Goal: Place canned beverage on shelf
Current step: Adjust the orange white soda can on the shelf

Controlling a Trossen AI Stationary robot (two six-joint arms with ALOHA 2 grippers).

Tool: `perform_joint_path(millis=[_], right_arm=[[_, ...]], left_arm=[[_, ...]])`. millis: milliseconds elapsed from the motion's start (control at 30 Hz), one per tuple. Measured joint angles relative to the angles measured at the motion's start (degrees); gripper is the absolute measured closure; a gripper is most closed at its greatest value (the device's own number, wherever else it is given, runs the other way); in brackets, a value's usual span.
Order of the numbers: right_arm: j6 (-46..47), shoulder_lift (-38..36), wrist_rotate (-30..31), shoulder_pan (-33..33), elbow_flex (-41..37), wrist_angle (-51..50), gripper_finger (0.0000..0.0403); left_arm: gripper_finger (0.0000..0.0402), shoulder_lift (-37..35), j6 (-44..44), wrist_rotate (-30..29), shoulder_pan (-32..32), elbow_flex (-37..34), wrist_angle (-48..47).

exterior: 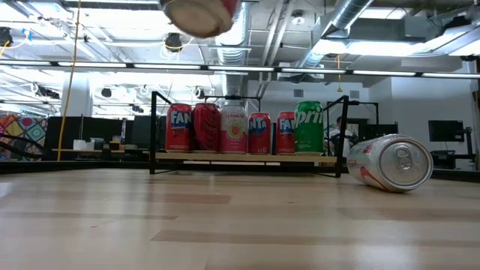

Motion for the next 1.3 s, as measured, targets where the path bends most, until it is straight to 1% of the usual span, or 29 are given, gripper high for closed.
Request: perform_joint_path(millis=[67,233,333,400,467,500,533,600,667,800,900,1000,1167,1300], right_arm=[[1.4,0.02,0.99,0.97,0.0,0.02,0.0184],[4.48,0.09,1.54,3.59,0.0,0.88,0.0184],[4.23,0.09,3.0,5.32,0.0,2.62,0.0184],[3.76,0.13,3.43,6.16,0.0,3.83,0.0184],[3.69,0.13,3.48,6.48,0.0,4.4,0.0184],[3.69,0.13,3.49,6.48,0.0,4.53,0.0183],[3.49,0.13,3.6,6.39,0.0,4.89,0.0182],[1.91,0.18,3.8,6.06,0.0,6.49,0.0182],[-0.59,0.22,3.77,5.61,0.0,9.8,0.0182],[-3.37,0.2,0.84,4.51,0.02,14.3,0.0181],[-3.93,0.2,-0.91,3.89,0.02,14.02,0.0178],[-4.16,0.2,-1.72,3.03,0.02,13.77,0.0178],[-6.26,0.2,-2.4,1.98,0.02,13.94,0.0178],[-8.13,0.2,-2.99,1.96,0.02,13.76,0.0178]], left_arm=[[0.0077,-0.4,1.45,5.92,3.25,-2.95,4.85],[0.0077,-1.41,-2.43,17.88,11.78,-11.49,15.06],[0.0077,-1.46,-4.73,26.88,16.0,-18.15,27.84],[0.0077,-1.3,-6.35,34.8,18.97,-22.4,38.92],[0.0077,-0.69,-9.93,40.86,22.05,-25.58,50.51],[0.0077,-0.31,-12.03,43.76,23.45,-26.77,54.86],[0.0077,-0.11,-14.02,47.03,24.79,-27.51,57.91],[0.0077,0.93,-17.15,52.54,26.69,-27.88,61.1],[0.0077,1.94,-18.98,55.46,27.42,-27.65,61.48],[0.0077,4.7,-20.9,55.95,27.71,-26.86,61.47],[0.0077,7.33,-22.51,57.22,27.79,-25.68,64.85],[0.0077,10.32,-24.56,61.73,27.74,-23.88,69.63],[0.0077,15.97,-29.47,69.0,27.57,-20.35,70.69],[0.0077,20.4,-30.74,71.19,26.73,-17.22,72.72]])
